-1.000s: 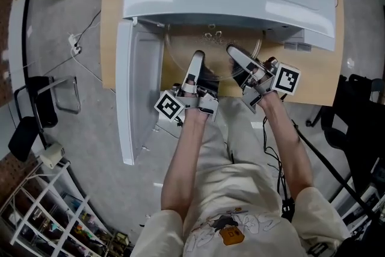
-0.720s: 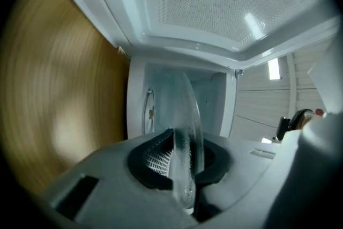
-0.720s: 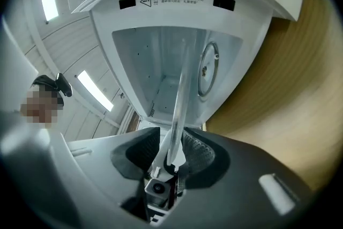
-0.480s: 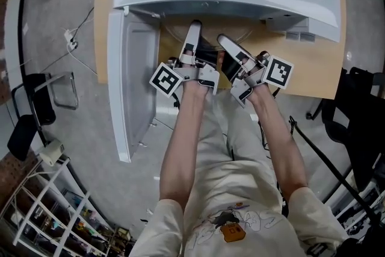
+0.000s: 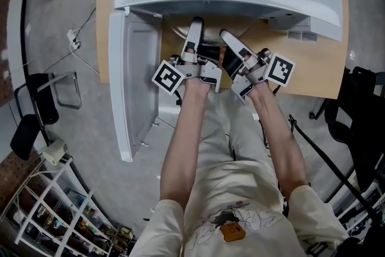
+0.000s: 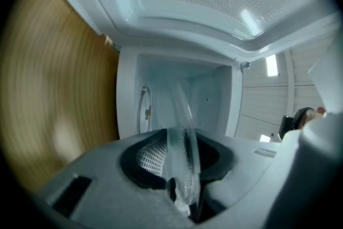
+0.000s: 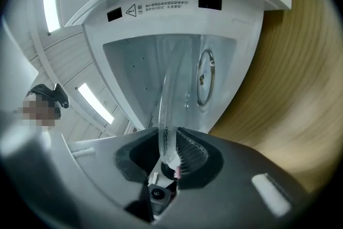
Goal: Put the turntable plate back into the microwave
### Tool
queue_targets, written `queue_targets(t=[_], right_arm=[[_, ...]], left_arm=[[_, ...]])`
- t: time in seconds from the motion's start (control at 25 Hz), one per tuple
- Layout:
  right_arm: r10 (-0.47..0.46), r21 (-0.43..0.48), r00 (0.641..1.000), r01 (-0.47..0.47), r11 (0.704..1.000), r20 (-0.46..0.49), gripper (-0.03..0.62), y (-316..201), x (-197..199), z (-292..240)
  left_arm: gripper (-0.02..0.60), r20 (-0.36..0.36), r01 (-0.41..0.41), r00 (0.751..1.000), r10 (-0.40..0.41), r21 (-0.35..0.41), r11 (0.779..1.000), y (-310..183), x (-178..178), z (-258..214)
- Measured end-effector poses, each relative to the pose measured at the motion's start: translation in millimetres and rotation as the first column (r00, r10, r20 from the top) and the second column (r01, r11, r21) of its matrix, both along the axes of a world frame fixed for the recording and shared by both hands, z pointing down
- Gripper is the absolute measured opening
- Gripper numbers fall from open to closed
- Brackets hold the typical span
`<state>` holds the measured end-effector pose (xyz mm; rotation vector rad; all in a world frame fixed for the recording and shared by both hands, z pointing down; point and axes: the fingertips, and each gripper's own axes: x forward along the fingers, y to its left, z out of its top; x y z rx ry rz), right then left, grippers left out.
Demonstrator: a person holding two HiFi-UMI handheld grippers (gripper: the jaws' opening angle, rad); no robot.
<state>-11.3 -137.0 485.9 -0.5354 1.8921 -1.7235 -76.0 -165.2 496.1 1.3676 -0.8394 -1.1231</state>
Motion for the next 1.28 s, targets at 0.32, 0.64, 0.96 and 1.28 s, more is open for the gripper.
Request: queue_targets(t=[0.32,0.64,0.96,1.28], right_arm=[[0.006,0.037,0.999,-0.004,0.999,-0.049,0.075,-17,3,2],[0.019,0.042,0.997,-0.016,0.999,-0.078,0.063,-37,2,6],[0.070,0.010,0.996,-0.069,0.998,-0.062,0.067,-66,4,9],[0.096,-0.060,0.994,-0.099,0.993,-0.049,0.072,-79,-1,18]], left_arm=[[0.074,0.007,-0.022,1.000,0.022,-0.021,1.000,13,-3,5],[0.049,-0.009,-0.014,1.000,0.014,-0.020,1.000,-9,-4,5],[0.057,-0.010,-0.021,1.000,0.020,-0.046,0.999,-40,-2,6],[0.058,-0.044,-0.026,0.999,0.020,-0.126,0.992,-53,-5,19]])
